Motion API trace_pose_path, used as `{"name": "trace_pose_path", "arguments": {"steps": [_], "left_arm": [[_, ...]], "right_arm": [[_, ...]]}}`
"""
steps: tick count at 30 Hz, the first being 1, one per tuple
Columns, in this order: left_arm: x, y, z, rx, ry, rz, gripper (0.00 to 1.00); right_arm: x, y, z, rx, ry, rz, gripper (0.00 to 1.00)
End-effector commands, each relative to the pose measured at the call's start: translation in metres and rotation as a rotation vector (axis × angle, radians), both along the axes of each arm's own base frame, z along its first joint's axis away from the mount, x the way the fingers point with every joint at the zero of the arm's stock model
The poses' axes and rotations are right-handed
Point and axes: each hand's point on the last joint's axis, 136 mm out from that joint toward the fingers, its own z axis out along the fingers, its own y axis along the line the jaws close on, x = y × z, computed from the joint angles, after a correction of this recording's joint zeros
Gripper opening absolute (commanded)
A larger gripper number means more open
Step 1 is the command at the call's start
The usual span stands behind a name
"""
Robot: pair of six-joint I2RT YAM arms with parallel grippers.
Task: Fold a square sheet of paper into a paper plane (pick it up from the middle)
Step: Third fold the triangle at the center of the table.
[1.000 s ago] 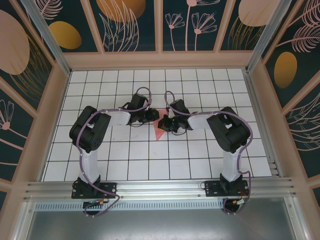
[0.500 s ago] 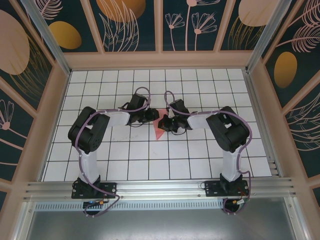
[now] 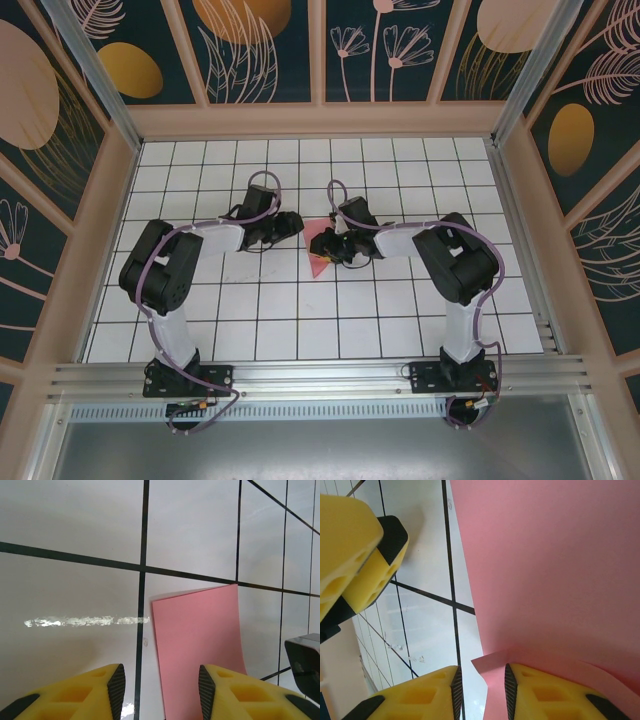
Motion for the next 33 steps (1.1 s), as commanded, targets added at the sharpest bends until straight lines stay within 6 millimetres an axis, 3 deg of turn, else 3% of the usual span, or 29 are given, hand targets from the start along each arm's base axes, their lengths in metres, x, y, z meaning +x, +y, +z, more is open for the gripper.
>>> {"name": "trace_pose_path", "arguments": {"steps": [1, 11, 21, 33], "left_arm": [[-0.003, 0.004, 0.009, -0.022, -0.012, 0.015, 0.45], [-0.016, -0.008, 0.011, -0.104, -0.004, -0.047, 0.35], [-0.038, -0.029, 0.014, -0.167, 0.013, -0.132, 0.14], [-0.056, -0.048, -0.009, -0.156, 0.082, -0.181, 0.01]], "right_arm": [[-0.007, -0.010, -0.021, -0.068, 0.028, -0.006, 0.32], [-0.008, -0.015, -0.023, -0.071, 0.030, -0.012, 0.21], [-0.012, -0.021, -0.031, -0.096, 0.046, -0.009, 0.01], [-0.013, -0.024, -0.035, -0.108, 0.053, -0.012, 0.00]]}}
